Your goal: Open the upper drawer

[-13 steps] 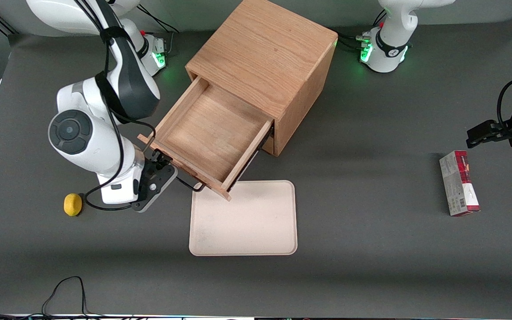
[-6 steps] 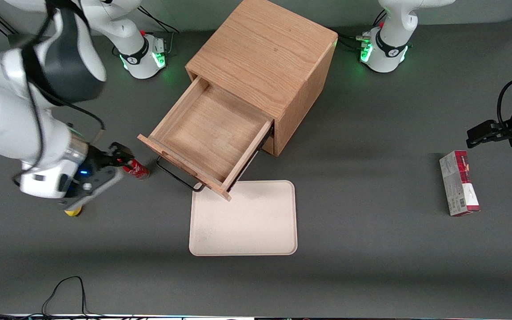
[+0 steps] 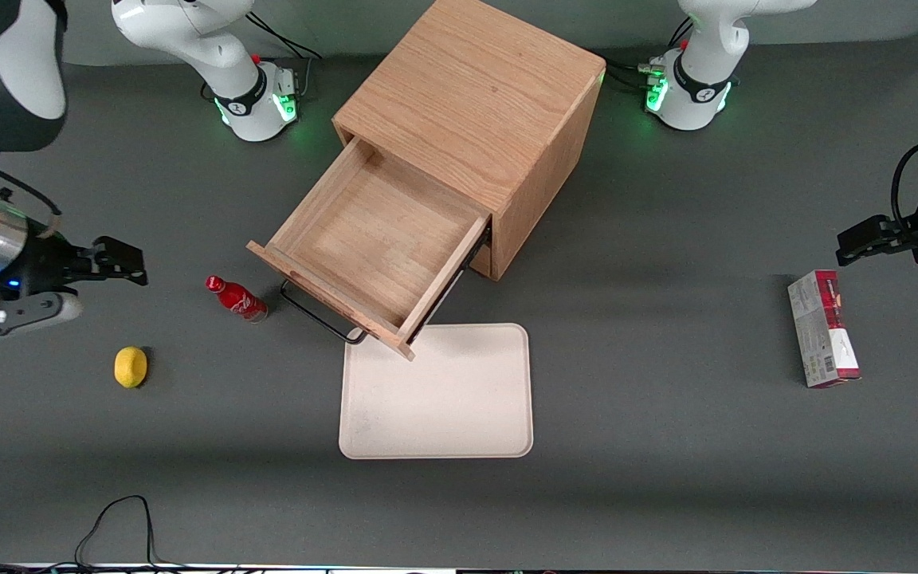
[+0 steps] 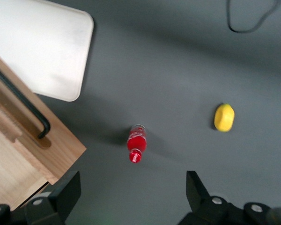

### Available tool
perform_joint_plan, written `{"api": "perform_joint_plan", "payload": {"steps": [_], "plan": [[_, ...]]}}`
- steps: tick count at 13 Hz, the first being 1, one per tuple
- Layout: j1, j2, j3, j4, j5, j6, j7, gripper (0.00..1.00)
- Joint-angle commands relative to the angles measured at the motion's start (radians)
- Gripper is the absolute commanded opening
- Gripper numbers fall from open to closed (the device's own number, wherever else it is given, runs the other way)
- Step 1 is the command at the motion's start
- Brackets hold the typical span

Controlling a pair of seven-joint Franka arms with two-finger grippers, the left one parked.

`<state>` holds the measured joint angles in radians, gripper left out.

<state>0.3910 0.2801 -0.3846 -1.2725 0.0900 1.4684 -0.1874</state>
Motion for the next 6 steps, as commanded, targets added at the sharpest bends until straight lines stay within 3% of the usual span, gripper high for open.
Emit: {"api": "perform_joint_plan", "payload": {"steps": [1, 4, 6], "plan": [[-0.058, -0.093, 0.042, -0.099, 0.01, 0.019, 0.103, 1.0], [-0.26, -0.179, 0.241, -0.194, -0.041, 0.082, 0.114, 1.0], [-0.331, -0.225, 0.289, -0.26, -0.042, 0.127, 0.114, 1.0]]}}
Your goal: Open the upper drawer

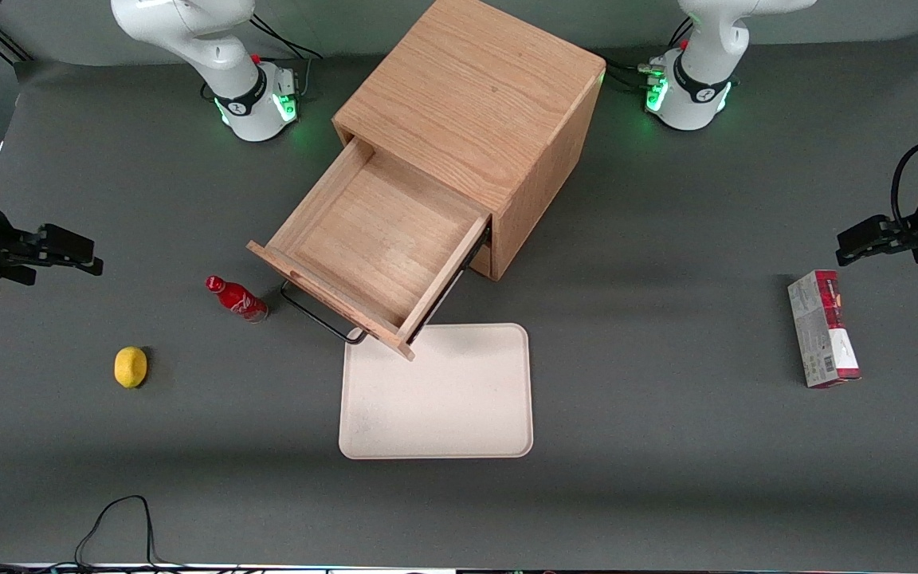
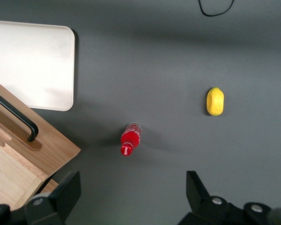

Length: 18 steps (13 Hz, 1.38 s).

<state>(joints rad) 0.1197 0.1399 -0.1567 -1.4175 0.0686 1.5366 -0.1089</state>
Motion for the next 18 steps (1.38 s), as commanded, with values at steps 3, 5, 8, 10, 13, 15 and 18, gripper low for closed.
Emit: {"api": "perform_joint_plan", "payload": {"steps": [3, 5, 8, 10, 13, 15, 18], "plan": [[-0.098, -0.105, 0.097, -0.144, -0.026, 0.068, 0.034, 1.0], [-0.129, -0.105, 0.15, -0.143, -0.088, 0.094, 0.035, 1.0], [-0.127, -0.092, 0.143, -0.14, -0.102, 0.094, 0.037, 1.0], [-0.127, -0.089, 0.128, -0.14, -0.101, 0.086, 0.037, 1.0], [-0.127, -0.085, 0.126, -0.143, -0.101, 0.071, 0.037, 1.0], [-0.129, -0.082, 0.126, -0.141, -0.101, 0.066, 0.037, 1.0], [-0.129, -0.074, 0.126, -0.133, -0.101, 0.066, 0.037, 1.0]]}}
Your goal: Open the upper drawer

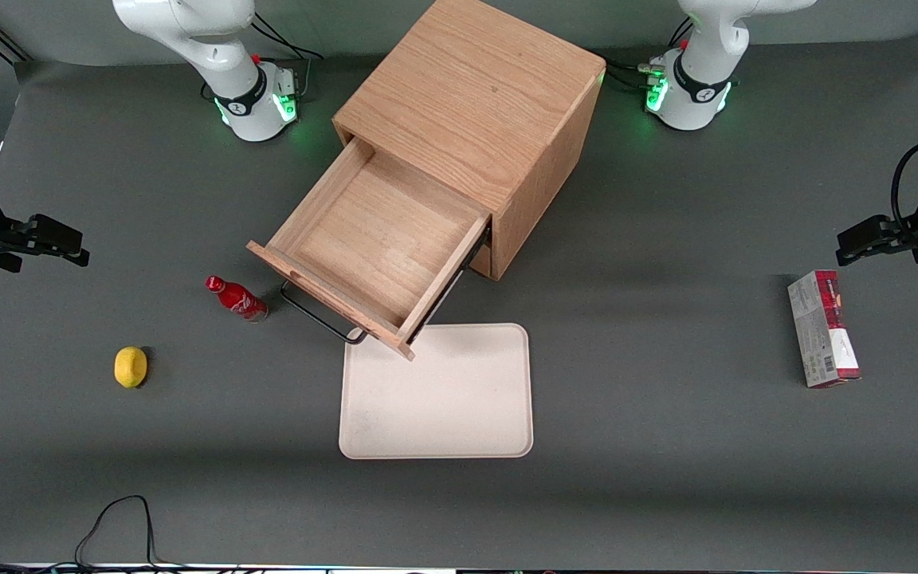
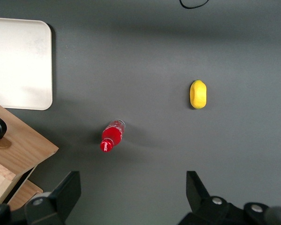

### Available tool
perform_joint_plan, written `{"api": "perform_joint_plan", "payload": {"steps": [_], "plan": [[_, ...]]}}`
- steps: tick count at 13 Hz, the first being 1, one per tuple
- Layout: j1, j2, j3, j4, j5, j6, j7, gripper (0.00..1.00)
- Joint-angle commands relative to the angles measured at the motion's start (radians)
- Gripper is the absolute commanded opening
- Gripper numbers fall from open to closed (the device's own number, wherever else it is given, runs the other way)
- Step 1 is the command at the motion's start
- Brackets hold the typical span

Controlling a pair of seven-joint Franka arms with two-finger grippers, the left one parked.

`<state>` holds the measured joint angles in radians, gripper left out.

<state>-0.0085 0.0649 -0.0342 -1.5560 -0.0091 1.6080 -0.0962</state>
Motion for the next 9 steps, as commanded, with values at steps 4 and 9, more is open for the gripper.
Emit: {"api": "perform_joint_plan", "payload": {"steps": [4, 9], "plan": [[0.039, 0.01, -0.042, 0.011, -0.025, -0.005, 0.026, 1.0], [0.039, 0.012, -0.044, 0.013, -0.023, -0.005, 0.024, 1.0]]}}
